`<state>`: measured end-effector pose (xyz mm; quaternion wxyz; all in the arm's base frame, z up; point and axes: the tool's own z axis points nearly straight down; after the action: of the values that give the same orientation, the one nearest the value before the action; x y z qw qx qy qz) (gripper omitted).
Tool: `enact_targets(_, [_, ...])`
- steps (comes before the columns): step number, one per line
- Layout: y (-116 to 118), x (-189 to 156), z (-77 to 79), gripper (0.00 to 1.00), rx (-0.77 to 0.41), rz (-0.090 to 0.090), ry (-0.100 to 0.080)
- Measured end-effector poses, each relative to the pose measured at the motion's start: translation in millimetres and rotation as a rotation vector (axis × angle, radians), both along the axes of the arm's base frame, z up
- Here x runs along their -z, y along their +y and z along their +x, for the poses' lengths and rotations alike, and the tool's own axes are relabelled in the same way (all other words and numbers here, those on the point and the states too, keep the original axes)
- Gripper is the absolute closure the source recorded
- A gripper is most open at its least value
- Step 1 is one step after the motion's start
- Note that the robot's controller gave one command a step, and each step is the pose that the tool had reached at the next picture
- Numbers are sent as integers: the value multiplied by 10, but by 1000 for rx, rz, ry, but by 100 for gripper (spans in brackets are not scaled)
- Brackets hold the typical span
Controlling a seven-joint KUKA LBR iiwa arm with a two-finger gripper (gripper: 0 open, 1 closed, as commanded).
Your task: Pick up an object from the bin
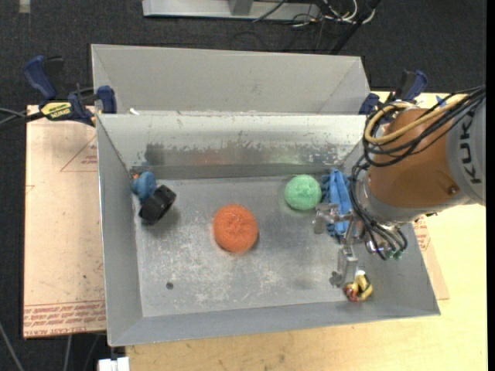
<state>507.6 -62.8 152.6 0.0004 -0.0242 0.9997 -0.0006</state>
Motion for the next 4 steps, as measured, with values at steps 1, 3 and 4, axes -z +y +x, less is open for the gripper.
enact_targets(1, [376,396,53,0,-157,3,-2])
enact_targets(3, [1073,66,288,0,-316,6,-2])
enact_targets(4, [1355,-332,347,0,-557,1,3])
